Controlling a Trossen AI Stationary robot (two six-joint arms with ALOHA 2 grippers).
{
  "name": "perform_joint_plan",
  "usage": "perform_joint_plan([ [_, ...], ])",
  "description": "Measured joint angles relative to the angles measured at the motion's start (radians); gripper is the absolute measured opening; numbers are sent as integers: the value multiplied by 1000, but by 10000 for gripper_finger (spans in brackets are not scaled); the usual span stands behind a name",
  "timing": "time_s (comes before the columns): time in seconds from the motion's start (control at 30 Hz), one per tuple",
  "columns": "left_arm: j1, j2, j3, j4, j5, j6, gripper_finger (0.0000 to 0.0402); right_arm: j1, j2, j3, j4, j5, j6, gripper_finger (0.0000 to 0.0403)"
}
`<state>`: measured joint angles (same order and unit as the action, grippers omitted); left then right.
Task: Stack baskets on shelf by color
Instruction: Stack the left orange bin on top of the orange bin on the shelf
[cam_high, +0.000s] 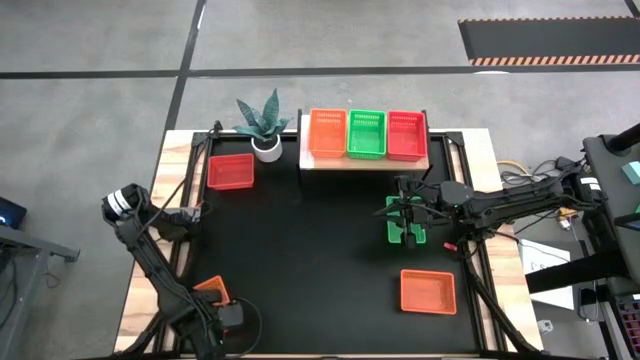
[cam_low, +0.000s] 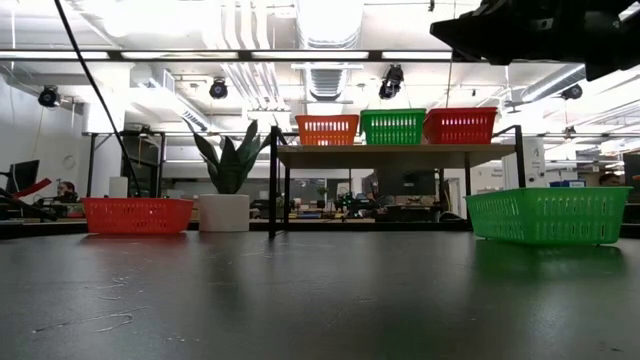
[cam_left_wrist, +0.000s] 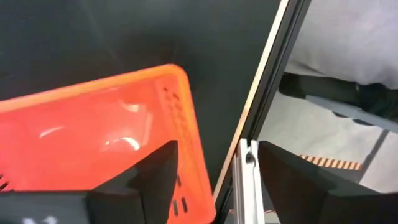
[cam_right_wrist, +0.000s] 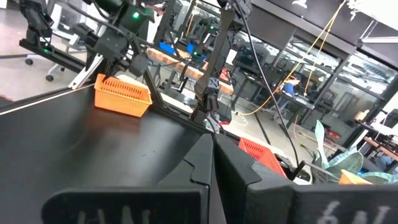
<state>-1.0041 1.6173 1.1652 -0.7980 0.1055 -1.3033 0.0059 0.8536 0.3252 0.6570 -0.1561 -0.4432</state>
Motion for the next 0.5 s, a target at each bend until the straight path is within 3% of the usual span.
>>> perform_joint_plan([
  [0.33,2,0,-138,125,0,-53,214,0,0,0,-2,1,-2,9],
  [0.5,2,1,-147,142,0,-52,183,0,0,0,-3,1,-2,9],
])
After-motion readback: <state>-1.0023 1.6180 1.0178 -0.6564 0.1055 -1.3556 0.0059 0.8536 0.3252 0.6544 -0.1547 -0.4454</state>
